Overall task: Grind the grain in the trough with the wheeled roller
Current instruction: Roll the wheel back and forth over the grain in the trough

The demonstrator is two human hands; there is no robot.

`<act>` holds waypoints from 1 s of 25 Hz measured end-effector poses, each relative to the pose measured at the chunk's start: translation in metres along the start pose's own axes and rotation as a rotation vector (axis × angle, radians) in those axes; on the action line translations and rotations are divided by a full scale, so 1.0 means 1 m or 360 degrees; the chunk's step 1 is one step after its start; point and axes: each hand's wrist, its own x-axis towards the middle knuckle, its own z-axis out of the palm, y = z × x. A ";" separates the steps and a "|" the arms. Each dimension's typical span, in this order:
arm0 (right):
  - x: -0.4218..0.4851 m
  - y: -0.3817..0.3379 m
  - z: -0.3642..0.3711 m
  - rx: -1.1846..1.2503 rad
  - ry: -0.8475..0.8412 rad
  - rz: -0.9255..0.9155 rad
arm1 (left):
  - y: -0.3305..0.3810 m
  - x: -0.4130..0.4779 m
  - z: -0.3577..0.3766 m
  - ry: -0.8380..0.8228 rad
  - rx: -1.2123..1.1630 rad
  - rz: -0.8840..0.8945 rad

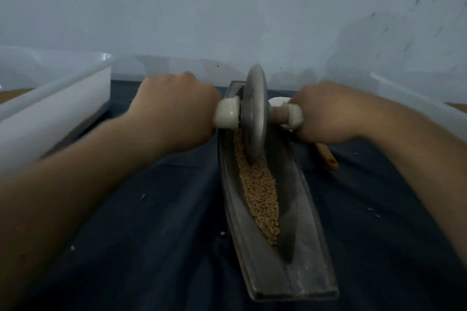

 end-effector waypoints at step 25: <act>0.024 0.006 0.041 -0.0257 0.1015 0.0166 | 0.003 0.021 0.021 0.0216 0.0069 -0.0196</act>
